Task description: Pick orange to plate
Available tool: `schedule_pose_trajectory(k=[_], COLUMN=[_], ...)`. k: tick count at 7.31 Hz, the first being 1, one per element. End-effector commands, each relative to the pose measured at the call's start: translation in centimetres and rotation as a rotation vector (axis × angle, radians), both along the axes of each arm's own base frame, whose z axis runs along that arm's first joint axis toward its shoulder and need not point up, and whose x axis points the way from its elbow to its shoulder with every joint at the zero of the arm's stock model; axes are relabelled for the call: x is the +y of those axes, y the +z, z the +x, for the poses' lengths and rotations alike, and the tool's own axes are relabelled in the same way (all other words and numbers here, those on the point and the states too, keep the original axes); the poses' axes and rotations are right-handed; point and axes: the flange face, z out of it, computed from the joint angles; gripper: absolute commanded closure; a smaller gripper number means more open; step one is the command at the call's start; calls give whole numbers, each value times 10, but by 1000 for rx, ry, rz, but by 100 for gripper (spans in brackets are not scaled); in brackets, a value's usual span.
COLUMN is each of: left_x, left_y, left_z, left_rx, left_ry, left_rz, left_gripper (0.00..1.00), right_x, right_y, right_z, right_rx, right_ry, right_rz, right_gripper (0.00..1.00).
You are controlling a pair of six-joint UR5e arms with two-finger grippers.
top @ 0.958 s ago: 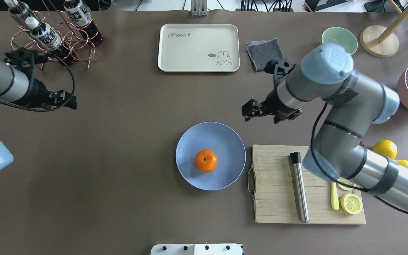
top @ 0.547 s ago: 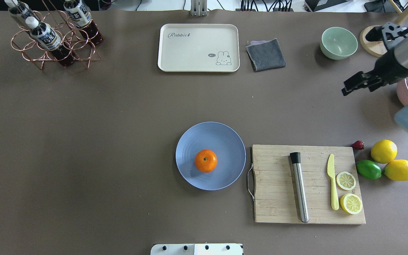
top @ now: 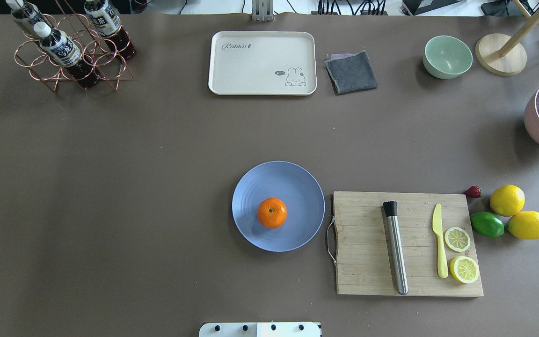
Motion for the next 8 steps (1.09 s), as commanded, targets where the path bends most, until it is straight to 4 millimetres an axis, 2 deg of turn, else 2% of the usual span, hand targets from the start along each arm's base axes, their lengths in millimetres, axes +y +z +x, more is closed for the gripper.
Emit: schedule_pose_trajectory(k=[1,3,8], left_x=[2,4,1], left_y=[6,15,2], left_z=[-3,-3,-4], left_rx=[-1,-1,6], left_ry=[-1,-2,-9], left_rz=[-5,-23,-5], left_gripper=[4,4,4], right_x=[8,12,17], right_y=[21,22,25], right_z=[40,48,55], right_rx=[5,5,6], right_ry=[27,23,37], right_rz=[-43,-53,-61], right_gripper=[0,0,0])
